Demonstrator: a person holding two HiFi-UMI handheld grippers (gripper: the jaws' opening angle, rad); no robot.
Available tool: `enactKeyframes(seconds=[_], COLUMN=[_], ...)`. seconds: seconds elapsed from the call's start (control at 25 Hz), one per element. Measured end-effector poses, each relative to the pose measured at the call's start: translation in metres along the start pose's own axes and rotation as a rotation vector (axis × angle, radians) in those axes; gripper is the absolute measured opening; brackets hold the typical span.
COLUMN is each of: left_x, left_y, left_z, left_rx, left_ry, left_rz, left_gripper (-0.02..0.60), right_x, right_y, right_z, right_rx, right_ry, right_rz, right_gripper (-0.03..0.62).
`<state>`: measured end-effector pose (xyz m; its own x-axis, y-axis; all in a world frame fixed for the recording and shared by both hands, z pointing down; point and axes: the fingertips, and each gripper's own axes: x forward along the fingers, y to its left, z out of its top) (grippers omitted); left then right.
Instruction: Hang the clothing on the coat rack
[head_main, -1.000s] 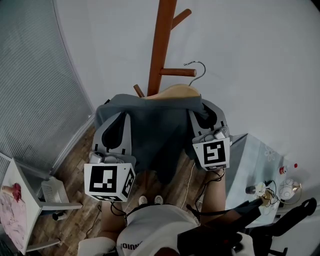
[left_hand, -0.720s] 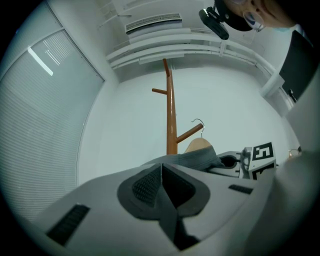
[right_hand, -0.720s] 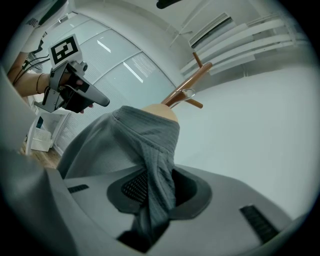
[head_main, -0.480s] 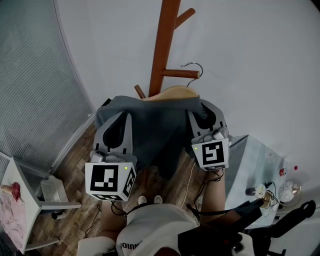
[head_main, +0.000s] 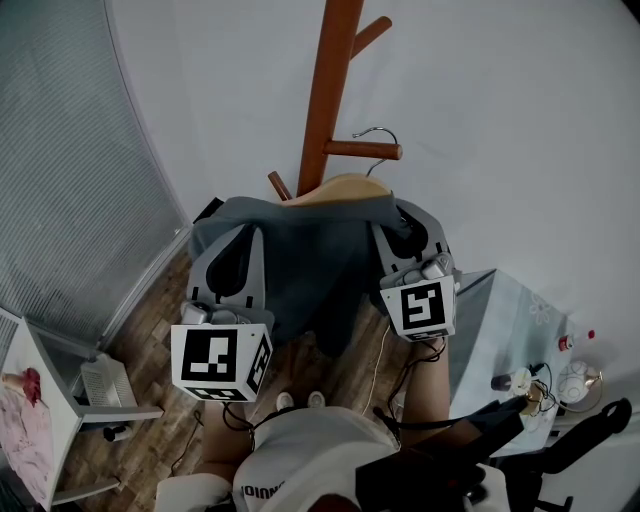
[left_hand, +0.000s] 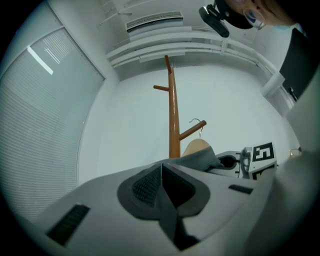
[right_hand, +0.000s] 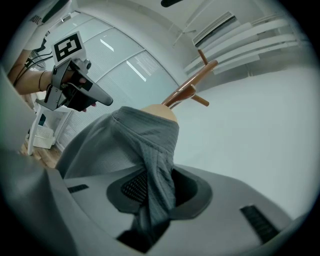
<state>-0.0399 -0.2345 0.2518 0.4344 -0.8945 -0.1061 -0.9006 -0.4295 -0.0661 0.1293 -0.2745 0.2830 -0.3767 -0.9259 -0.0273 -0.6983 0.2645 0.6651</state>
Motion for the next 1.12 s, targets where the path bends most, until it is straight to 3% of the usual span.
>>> enactKeyframes(seconds=[0.4, 1.12], left_x=[-0.004, -0.007], left_y=[0.009, 0.015], left_z=[-0.007, -0.012], left_rx=[-0.011, -0.011], left_ry=[0.019, 0.04], left_rz=[0.006, 0.025], left_gripper=[0.023, 0.023], right_x=[0.007, 0.014], right_y=[0.011, 0.019], right_z=[-0.003, -0.009], right_rx=[0.052, 0.037], right_ry=[0.017, 0.04], right_rz=[0.003, 0.017], right_gripper=[0.106, 0.109])
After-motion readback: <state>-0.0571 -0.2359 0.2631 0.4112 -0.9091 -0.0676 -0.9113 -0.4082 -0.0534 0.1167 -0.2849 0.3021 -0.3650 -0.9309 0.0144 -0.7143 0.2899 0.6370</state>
